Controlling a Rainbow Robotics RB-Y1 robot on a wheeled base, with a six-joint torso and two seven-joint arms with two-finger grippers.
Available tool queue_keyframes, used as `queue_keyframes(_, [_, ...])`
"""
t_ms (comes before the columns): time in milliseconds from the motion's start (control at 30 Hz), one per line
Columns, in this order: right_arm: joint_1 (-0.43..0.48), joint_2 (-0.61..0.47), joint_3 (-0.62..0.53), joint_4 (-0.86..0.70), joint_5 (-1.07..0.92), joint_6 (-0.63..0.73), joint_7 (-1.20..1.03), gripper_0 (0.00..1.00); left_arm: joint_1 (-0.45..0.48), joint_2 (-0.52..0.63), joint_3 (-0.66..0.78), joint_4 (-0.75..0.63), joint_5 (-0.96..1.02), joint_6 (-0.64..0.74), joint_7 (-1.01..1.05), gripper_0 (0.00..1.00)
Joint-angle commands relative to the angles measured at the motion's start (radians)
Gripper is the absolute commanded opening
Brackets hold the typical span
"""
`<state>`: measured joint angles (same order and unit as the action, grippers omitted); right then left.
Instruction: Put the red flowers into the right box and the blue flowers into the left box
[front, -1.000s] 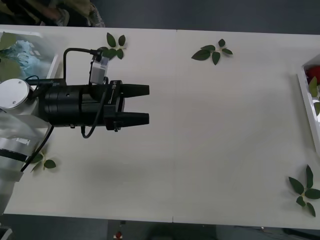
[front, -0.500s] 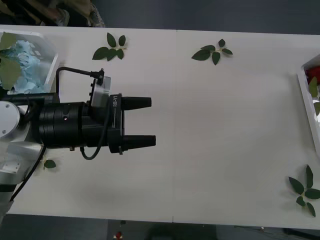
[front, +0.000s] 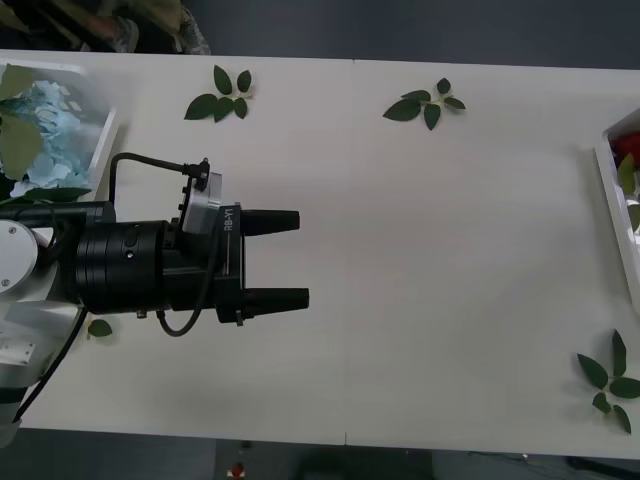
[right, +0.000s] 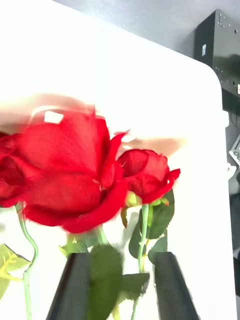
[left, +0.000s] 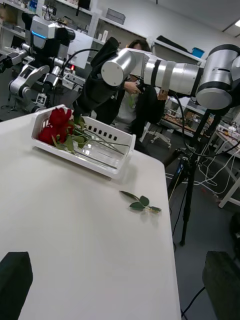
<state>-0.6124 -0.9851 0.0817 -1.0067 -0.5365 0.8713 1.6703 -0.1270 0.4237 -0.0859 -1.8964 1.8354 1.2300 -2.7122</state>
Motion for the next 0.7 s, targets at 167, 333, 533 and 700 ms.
queue_keyframes(167, [-0.016, -0.034, -0.020, -0.004, -0.077, 0.002, 0.101, 1.00, -0.003, -0.010, 0.023, -0.035, 0.004, -0.001, 0.007, 1.00])
queue_keyframes(333, [-0.012, -0.035, -0.030, -0.004, -0.215, 0.003, 0.269, 1.00, -0.003, -0.010, 0.023, -0.035, 0.004, -0.001, 0.007, 1.00])
queue_keyframes(533, [-0.006, -0.035, -0.054, -0.050, -0.399, 0.074, 0.450, 1.00, -0.003, -0.010, 0.023, -0.035, 0.004, -0.001, 0.007, 1.00])
queue_keyframes(700, [-0.001, -0.034, -0.079, -0.142, -0.513, 0.184, 0.557, 1.00, -0.003, -0.010, 0.023, -0.035, 0.004, -0.001, 0.007, 1.00])
